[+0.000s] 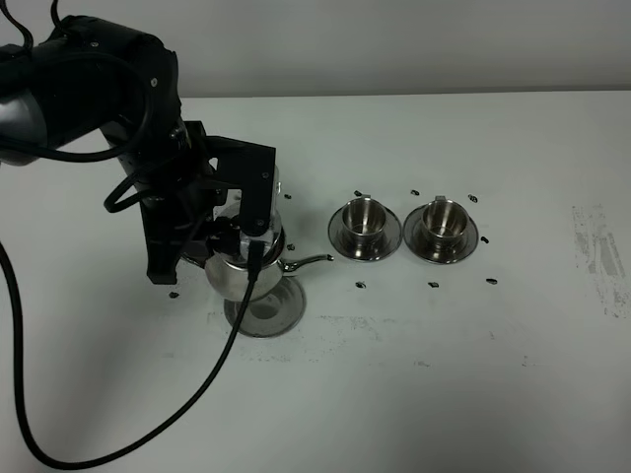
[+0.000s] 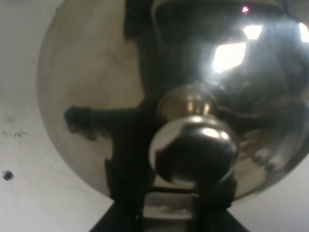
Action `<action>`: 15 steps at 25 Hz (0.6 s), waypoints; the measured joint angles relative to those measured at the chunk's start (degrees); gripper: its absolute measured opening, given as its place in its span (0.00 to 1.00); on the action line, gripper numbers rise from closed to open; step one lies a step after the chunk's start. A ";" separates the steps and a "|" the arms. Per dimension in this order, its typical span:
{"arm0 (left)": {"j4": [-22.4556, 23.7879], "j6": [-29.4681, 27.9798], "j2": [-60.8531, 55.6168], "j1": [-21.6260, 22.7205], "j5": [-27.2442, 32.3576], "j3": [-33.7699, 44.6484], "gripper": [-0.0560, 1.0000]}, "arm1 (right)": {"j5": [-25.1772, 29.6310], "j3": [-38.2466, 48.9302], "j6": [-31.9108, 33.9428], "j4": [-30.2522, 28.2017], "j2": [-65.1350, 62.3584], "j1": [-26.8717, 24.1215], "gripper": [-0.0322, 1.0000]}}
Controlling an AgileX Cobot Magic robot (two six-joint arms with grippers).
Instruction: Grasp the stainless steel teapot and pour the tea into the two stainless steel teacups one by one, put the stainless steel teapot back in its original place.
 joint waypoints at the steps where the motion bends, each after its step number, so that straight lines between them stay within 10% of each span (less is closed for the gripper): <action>1: -0.06 1.85 0.00 0.25 -0.05 0.00 0.23 | 0.00 0.00 0.00 0.00 0.00 0.00 0.60; 15: -3.04 13.83 1.22 4.44 -4.46 -0.78 0.23 | 0.00 0.00 0.00 0.00 0.00 0.00 0.60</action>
